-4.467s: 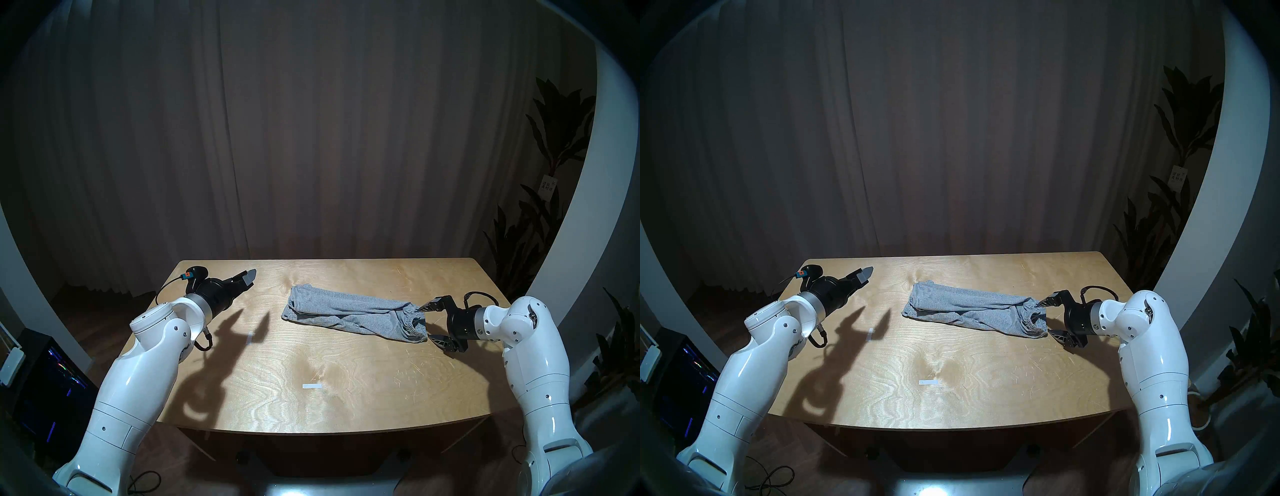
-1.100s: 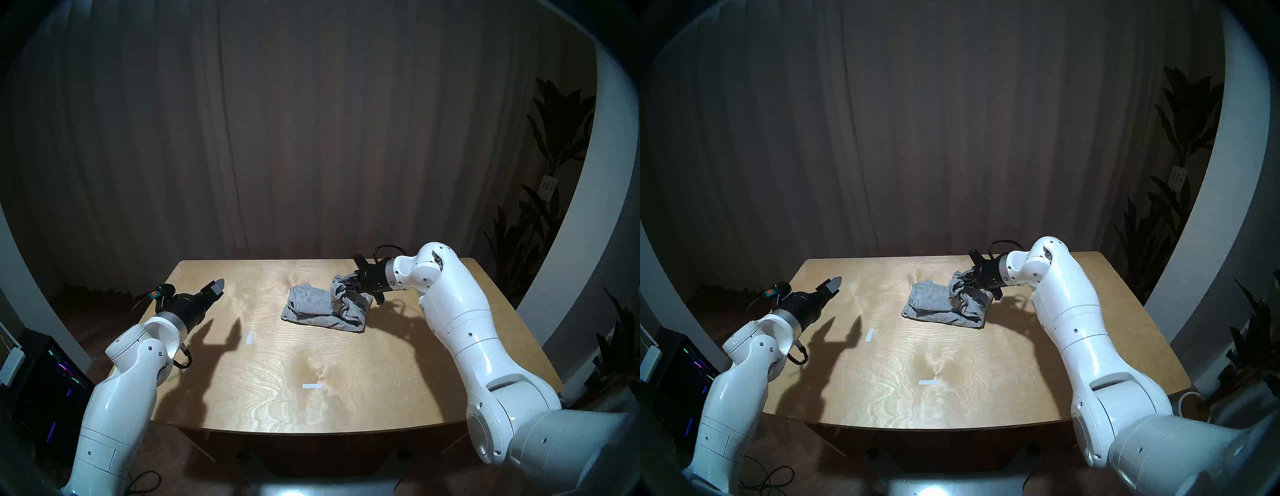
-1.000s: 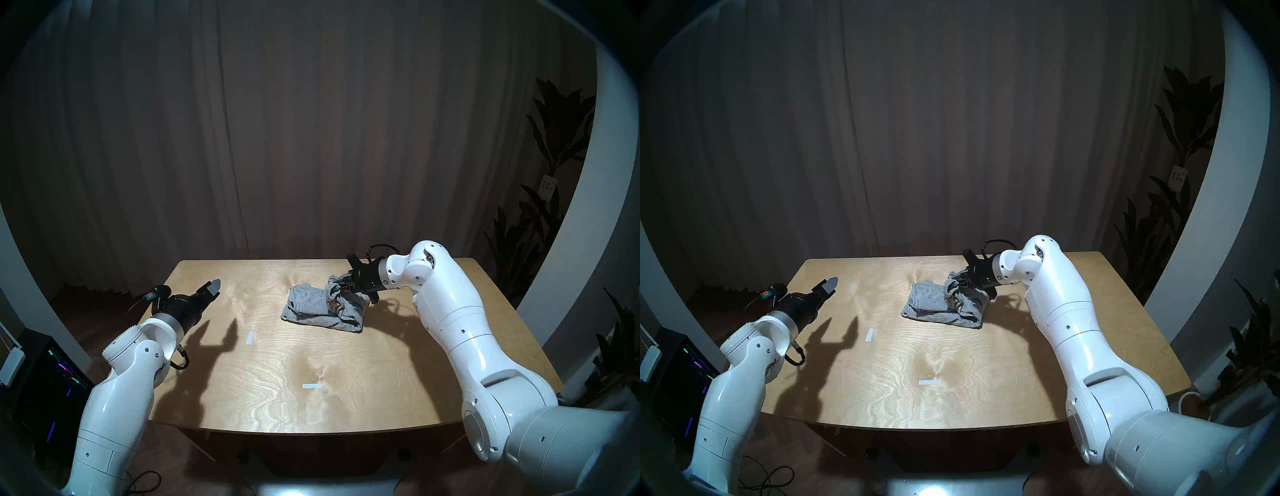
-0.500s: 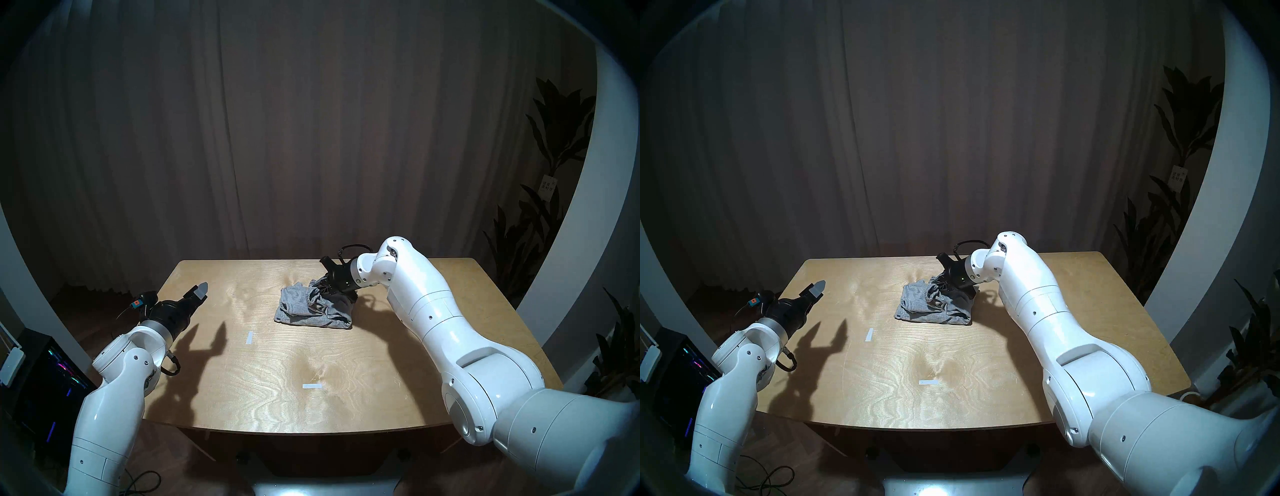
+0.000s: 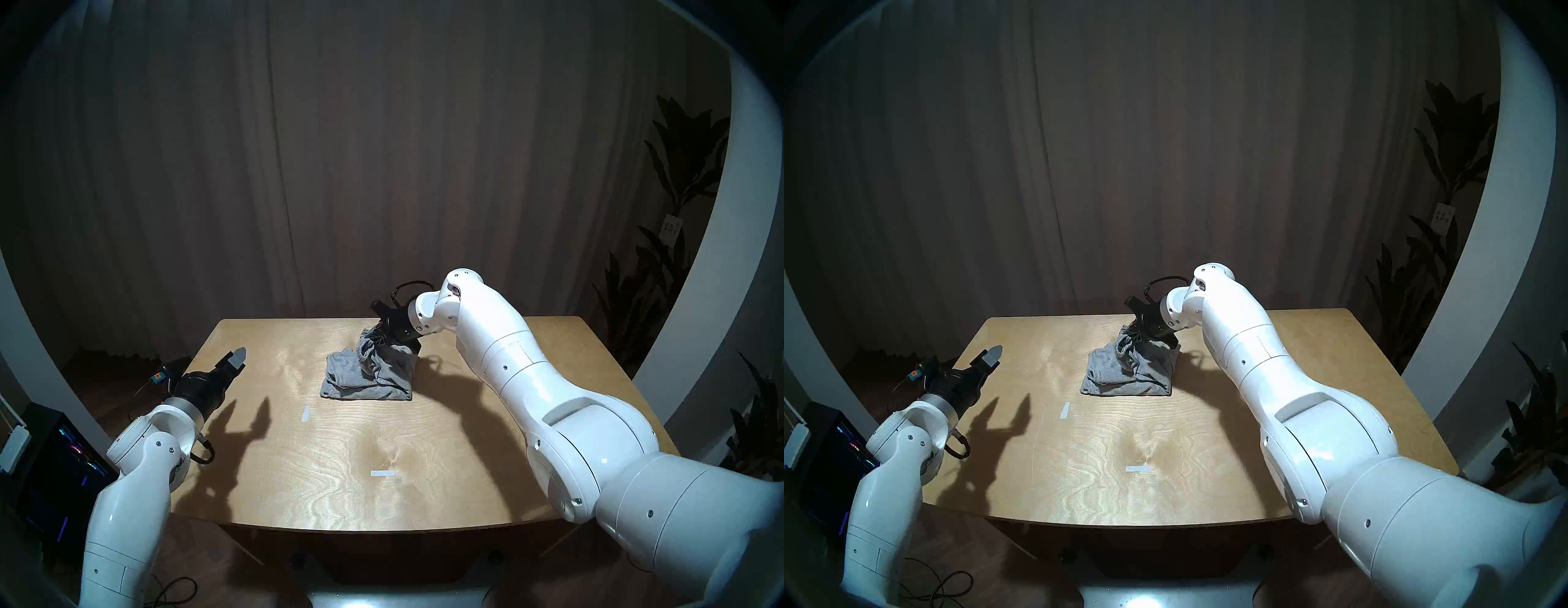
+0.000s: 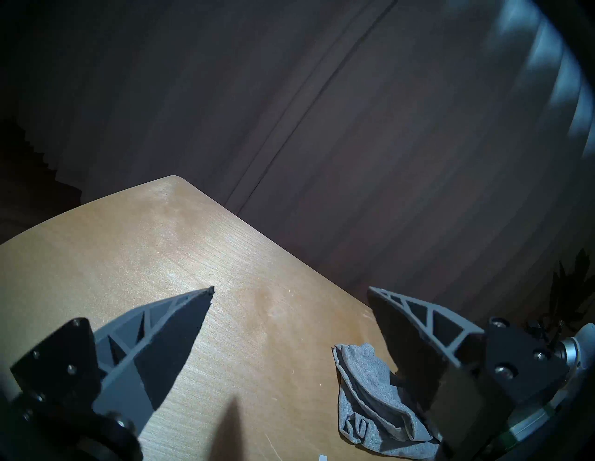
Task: Fold the pants in half lengthwise, then in half again, and set them down flat
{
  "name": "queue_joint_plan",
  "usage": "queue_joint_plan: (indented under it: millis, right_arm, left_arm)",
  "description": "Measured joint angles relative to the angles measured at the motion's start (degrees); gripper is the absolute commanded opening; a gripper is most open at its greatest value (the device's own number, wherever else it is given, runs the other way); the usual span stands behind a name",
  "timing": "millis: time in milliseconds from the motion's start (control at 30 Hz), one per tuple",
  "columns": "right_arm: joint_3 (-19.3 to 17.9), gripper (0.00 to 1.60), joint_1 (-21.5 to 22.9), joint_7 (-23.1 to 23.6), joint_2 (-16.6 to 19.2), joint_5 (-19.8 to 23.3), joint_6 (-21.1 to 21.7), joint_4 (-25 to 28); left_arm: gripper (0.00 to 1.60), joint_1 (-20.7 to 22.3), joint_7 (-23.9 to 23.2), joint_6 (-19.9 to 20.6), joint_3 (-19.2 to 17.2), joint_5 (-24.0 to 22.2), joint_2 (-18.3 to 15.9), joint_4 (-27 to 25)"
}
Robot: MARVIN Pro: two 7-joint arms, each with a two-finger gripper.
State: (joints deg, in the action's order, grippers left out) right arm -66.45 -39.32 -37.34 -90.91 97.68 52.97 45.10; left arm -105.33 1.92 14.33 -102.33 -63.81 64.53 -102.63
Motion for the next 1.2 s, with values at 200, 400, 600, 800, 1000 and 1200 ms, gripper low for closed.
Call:
queue_joint_plan:
  millis: [200, 400, 600, 800, 1000, 1200]
  right_arm:
    - [3.25, 0.00, 3.09, 2.65, -0.61, -3.28, 1.57, -4.41]
    - [5.27, 0.00, 5.29, 5.36, -1.79, -4.99, 2.03, -7.22]
    - [7.78, 0.00, 7.13, 7.70, -3.20, -6.90, 2.07, -9.78]
    - [11.44, 0.00, 8.58, 10.42, -5.16, -9.77, 2.08, -12.92]
    - [14.58, 0.00, 9.44, 13.65, -6.91, -12.25, 2.08, -15.60]
    - [17.05, 0.00, 10.34, 17.22, -8.43, -14.58, 1.06, -18.12]
  left_arm:
    - [1.60, -0.20, -0.35, -0.52, -0.05, -0.16, 0.08, -0.02]
    - [1.60, -0.24, -0.41, -1.00, -0.17, -0.14, 0.22, -0.19]
    - [1.60, -0.33, -0.51, -1.49, -0.26, -0.03, 0.43, -0.25]
    - [1.60, -0.50, -0.67, -2.14, -0.49, 0.05, 0.89, -0.39]
    - [1.60, -0.93, -0.89, -2.78, -0.85, 0.07, 1.52, -0.65]
    - [1.60, -1.69, -1.13, -3.28, -1.18, 0.10, 2.10, -0.85]
